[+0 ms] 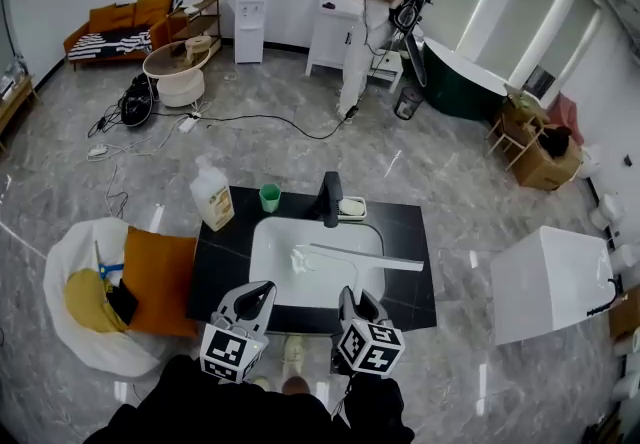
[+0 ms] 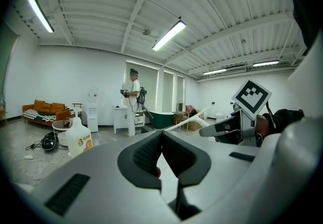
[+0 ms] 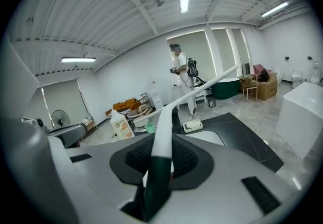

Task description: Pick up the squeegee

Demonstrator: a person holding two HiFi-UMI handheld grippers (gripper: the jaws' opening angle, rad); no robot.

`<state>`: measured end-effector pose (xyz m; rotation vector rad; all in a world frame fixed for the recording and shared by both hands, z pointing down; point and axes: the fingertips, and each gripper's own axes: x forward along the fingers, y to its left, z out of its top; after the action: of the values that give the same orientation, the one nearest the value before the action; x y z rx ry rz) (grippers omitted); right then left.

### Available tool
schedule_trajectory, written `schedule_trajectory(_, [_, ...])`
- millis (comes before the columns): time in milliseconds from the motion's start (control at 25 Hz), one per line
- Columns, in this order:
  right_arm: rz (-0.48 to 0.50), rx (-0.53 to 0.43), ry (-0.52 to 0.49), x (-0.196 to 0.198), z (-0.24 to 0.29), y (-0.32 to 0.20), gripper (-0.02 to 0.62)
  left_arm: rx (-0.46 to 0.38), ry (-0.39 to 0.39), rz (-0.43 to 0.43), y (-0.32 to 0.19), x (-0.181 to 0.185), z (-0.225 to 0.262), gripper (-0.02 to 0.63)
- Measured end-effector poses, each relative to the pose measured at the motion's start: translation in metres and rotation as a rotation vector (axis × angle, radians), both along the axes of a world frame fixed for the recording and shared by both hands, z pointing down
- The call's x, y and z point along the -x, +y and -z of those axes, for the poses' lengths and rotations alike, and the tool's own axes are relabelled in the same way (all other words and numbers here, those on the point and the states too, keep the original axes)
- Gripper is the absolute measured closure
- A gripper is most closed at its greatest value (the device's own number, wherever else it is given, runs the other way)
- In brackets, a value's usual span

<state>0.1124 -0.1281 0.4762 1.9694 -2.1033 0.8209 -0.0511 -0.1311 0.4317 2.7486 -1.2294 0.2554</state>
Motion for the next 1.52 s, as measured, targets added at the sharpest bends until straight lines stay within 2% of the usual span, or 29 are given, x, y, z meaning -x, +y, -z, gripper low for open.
schedule_trajectory(360, [-0.011, -0.132, 0.029, 0.025, 0.033, 0.054, 0.499, -0.042, 0.012, -0.036, 0.041, 0.016, 0.022, 0.583])
schedule_trajectory(680, [-0.003, -0.236, 0.057, 0.039, 0.047, 0.095, 0.498, -0.039, 0.010, -0.054, 0.076, 0.025, 0.023, 0.583])
schedule_trajectory(960, [-0.003, -0.251, 0.062, 0.039, 0.041, 0.112, 0.497, -0.032, 0.004, -0.066, 0.089, 0.025, 0.018, 0.583])
schedule_trajectory(1520, [-0.013, -0.246, 0.066, 0.034, 0.040, 0.108, 0.496, -0.041, 0.002, -0.082, 0.084, 0.015, 0.019, 0.583])
